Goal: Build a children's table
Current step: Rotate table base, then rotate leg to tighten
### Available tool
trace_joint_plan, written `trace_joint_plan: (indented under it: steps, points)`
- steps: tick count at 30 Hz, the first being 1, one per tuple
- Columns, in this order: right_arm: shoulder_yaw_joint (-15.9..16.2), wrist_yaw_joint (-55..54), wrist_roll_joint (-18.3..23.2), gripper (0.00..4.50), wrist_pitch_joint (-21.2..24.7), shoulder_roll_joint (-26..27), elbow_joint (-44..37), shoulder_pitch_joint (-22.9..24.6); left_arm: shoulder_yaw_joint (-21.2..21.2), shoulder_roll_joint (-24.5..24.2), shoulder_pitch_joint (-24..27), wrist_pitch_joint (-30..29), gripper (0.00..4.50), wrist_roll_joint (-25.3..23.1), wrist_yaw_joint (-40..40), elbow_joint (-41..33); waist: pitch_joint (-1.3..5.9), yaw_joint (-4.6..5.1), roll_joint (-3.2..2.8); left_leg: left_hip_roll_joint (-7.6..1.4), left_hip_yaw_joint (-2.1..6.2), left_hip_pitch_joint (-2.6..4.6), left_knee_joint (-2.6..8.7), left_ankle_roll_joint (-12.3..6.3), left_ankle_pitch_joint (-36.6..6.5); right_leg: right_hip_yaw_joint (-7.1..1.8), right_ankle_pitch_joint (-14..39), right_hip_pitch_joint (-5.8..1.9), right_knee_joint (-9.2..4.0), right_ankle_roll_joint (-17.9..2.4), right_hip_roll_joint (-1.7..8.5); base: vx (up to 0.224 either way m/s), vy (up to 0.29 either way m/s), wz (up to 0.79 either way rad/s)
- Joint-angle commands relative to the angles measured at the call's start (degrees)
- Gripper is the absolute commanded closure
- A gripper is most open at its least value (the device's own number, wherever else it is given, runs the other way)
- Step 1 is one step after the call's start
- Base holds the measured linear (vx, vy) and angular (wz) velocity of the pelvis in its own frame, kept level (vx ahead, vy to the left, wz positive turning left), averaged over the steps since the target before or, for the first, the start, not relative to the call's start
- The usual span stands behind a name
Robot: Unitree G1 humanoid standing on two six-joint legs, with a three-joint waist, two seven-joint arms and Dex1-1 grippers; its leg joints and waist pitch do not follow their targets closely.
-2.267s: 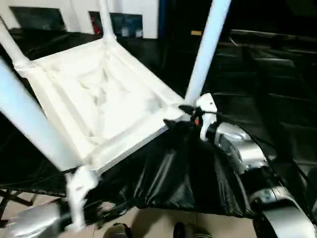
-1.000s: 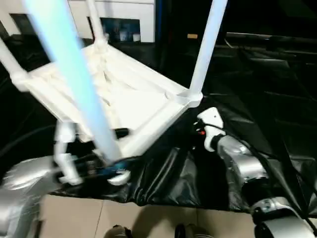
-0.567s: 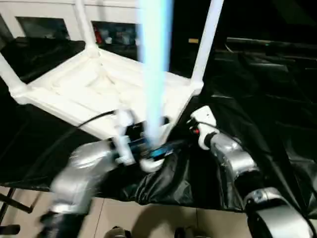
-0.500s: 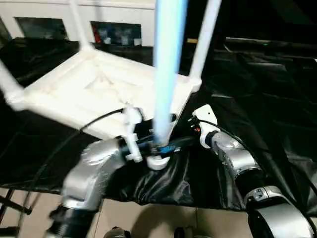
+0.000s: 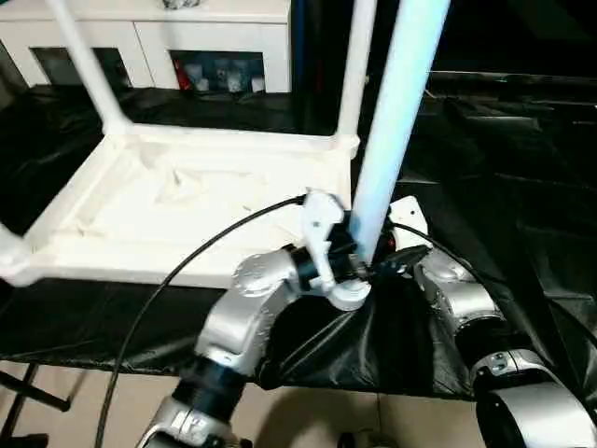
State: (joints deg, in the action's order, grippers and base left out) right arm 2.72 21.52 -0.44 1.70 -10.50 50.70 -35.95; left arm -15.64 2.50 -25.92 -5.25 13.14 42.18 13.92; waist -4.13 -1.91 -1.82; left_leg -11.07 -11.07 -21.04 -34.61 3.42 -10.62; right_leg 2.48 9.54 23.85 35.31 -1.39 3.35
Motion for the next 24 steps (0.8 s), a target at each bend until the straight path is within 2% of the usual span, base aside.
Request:
trace_joint_plan:
  steps: [1, 2, 3, 5, 6, 8, 11, 14, 15, 16, 18, 23, 24]
  points:
    - [0.5, 0.6, -0.1, 0.00, -1.6, 0.6, 0.0, -1.3, 0.1, 0.3, -1.6, 2.6, 0.07, -2.7, -2.9, 2.1, 4.76, -0.51, 0.43, -1.21, 0.90, 0.07, 2.98, -4.13, -10.1, -1.90, 11.2, -4.12, -4.57, -13.3, 3.63, 0.000, 0.000, 0.00]
    - [0.3, 0.6, -0.1, 0.00, -1.8, 0.1, 0.2, -1.4, 0.6, 0.0, -2.1, 3.7, 0.07, -3.6, -4.0, 3.1, 4.84, -0.55, 0.35, -1.20, 0.89, 0.13, 2.92, -3.92, -10.2, -1.90, 11.7, -4.15, -4.53, -13.0, 3.64, 0.000, 0.000, 0.00]
    - [0.0, 0.5, -0.2, 0.00, -2.1, -0.4, 0.5, -1.4, 1.1, -0.5, -2.5, 3.8, 0.07, -4.2, -4.6, 3.8, 4.92, -0.59, 0.02, -1.25, 0.95, 0.12, 2.94, -3.64, -10.3, -1.85, 12.3, -4.03, -4.63, -12.7, 3.68, 0.000, 0.000, 0.00]
    - [-0.5, 1.2, 0.1, 0.00, -2.0, -1.9, -0.6, -0.9, 2.0, -2.6, -2.8, 2.8, 0.07, -2.8, -1.3, 3.9, 5.03, -0.69, -0.07, -1.15, 1.02, 0.05, 2.92, -3.69, -10.1, -1.79, 11.8, -4.05, -4.52, -12.9, 3.70, 0.000, 0.000, 0.00]
    - [-1.0, 2.7, 0.4, 0.00, -1.7, -3.7, -3.0, 0.3, 3.0, -5.5, -2.6, 1.8, 0.07, -0.5, 3.8, 3.2, 5.11, -0.85, -0.33, -1.09, 1.02, 0.11, 2.86, -3.84, -10.0, -1.82, 11.4, -4.02, -4.36, -13.2, 3.71, 0.000, 0.000, 0.00]
    - [-1.1, 3.6, 0.6, 0.00, -1.4, -4.4, -4.0, 0.8, 3.4, -6.5, -2.4, 1.6, 0.07, 0.4, 5.7, 3.1, 5.12, -0.79, -0.38, -1.20, 0.97, 0.19, 2.88, -3.97, -9.9, -1.80, 10.6, -3.86, -4.30, -13.5, 3.53, 0.000, 0.000, 0.00]
    - [-0.1, 9.7, 0.9, 0.00, -0.5, -8.2, -9.7, 4.3, 2.5, -12.0, -2.1, 0.7, 0.07, 0.9, 12.8, 4.9, 5.15, -1.37, -0.73, -1.29, 0.82, 0.34, 2.87, -4.60, -9.9, -1.73, 9.4, -3.77, -4.13, -13.6, 3.28, 0.000, 0.000, 0.00]
    - [1.5, 15.1, 1.1, 0.00, 0.0, -11.3, -14.5, 7.4, 0.7, -15.4, -2.6, 1.8, 0.07, -0.2, 18.2, 7.8, 5.26, -2.14, -0.86, -1.24, 0.85, 0.32, 2.86, -4.76, -10.3, -1.69, 11.8, -3.75, -4.34, -12.1, 3.40, 0.000, 0.000, 0.00]
    - [1.9, 17.5, 1.9, 0.00, 0.7, -12.5, -17.2, 8.8, -0.2, -16.7, -3.1, 1.7, 0.34, -1.0, 20.0, 9.2, 5.29, -2.11, -0.89, -1.18, 0.87, 0.28, 2.87, -4.71, -10.3, -1.65, 12.3, -3.76, -4.32, -12.0, 3.36, 0.000, 0.000, 0.00]
    - [2.1, 19.6, 2.6, 0.00, 1.4, -13.6, -19.7, 9.9, -0.9, -17.7, -3.7, 1.9, 0.34, -1.9, 21.2, 10.6, 5.19, -2.24, -1.03, -1.33, 0.89, 0.38, 2.98, -4.57, -10.8, -1.67, 13.0, -3.64, -4.47, -11.7, 3.40, 0.000, 0.000, 0.00]
    - [2.8, 25.2, 5.0, 0.00, 3.6, -16.8, -26.5, 12.8, -2.5, -19.7, -5.9, 2.6, 0.43, -4.5, 23.7, 14.9, 5.09, -2.45, -1.08, -1.31, 0.96, 0.63, 3.12, -4.48, -12.3, -1.70, 15.4, -3.57, -4.90, -10.2, 3.20, 0.000, 0.000, 0.00]
    - [3.7, 29.8, 6.3, 0.00, 5.3, -20.4, -32.3, 15.4, -3.8, -20.7, -8.7, 2.3, 0.81, -6.4, 25.2, 19.4, 4.92, -2.44, -0.79, -1.30, 1.16, 0.45, 3.28, -3.23, -12.9, -1.70, 19.0, -3.55, -5.15, -9.8, 3.71, 0.000, 0.000, 0.00]
    - [4.2, 33.4, 7.1, 0.00, 6.7, -23.2, -36.5, 17.6, -4.3, -21.0, -10.7, 2.3, 1.00, -7.0, 26.9, 22.7, 4.85, -2.69, -0.70, -1.09, 0.96, 0.75, 3.19, -3.54, -13.3, -1.79, 20.4, -3.38, -5.61, -8.8, 3.31, 0.000, 0.000, 0.00]
